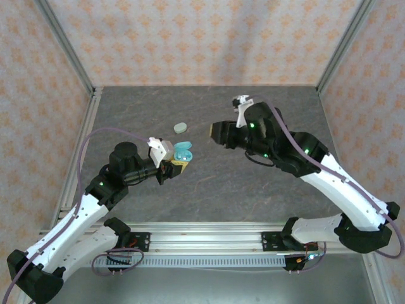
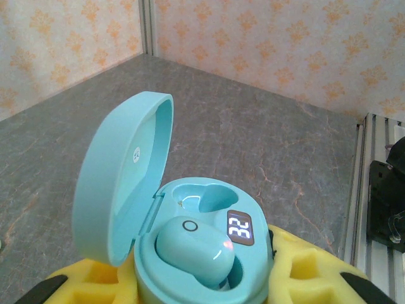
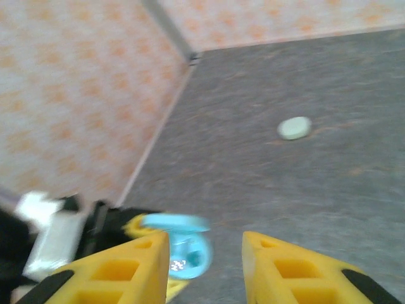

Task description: Insert wireless bluetooth earbuds into charging case

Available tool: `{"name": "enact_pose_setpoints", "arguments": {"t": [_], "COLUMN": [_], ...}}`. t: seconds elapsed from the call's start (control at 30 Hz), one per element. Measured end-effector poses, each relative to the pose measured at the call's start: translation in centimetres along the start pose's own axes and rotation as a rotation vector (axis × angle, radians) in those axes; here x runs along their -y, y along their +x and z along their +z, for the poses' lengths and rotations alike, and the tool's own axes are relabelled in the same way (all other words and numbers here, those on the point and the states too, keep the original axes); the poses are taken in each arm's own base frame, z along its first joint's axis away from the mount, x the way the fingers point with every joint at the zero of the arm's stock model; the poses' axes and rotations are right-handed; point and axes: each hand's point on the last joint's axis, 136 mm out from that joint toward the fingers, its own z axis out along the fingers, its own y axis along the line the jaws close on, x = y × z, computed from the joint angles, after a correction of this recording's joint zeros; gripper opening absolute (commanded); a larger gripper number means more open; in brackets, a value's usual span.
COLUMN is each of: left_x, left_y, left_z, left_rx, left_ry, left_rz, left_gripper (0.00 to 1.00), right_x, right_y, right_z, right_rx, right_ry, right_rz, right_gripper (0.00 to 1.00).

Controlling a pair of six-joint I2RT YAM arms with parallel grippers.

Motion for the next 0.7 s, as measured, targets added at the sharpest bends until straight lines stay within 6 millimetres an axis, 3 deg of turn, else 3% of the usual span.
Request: {"name": "enact_pose_setpoints", "arguments": {"t": [0.17, 0.4, 0.57, 0.7], "left_x": [0.0, -0.1, -0.2, -0.2], "left_y": [0.0, 0.3, 0.4, 0.4], "left_z": [0.0, 0.3, 0.4, 0.4], "left_rx": [0.0, -0.011, -0.015, -0.015], "left_ry": [0.0, 0.001, 0.001, 0.0], "left_rz": [0.0, -0.006, -0.008, -0.008], "left_gripper": [0.23, 0.23, 0.23, 0.23], "right_x": [8.4, 19.5, 22.8, 24.4], "right_y": [0.8, 7.4, 11.1, 12.5], "right_z": [2.4, 9.8, 14.5, 17.4], "right_rx": [-0.052, -0.331, -0.498, -0.577], "right_ry": [0.236, 0.458, 0.527, 0.551], "right_rz": [0.084, 0.205, 0.149, 0.087], "right_gripper": [0.35, 0.29, 0.27, 0.27]}}
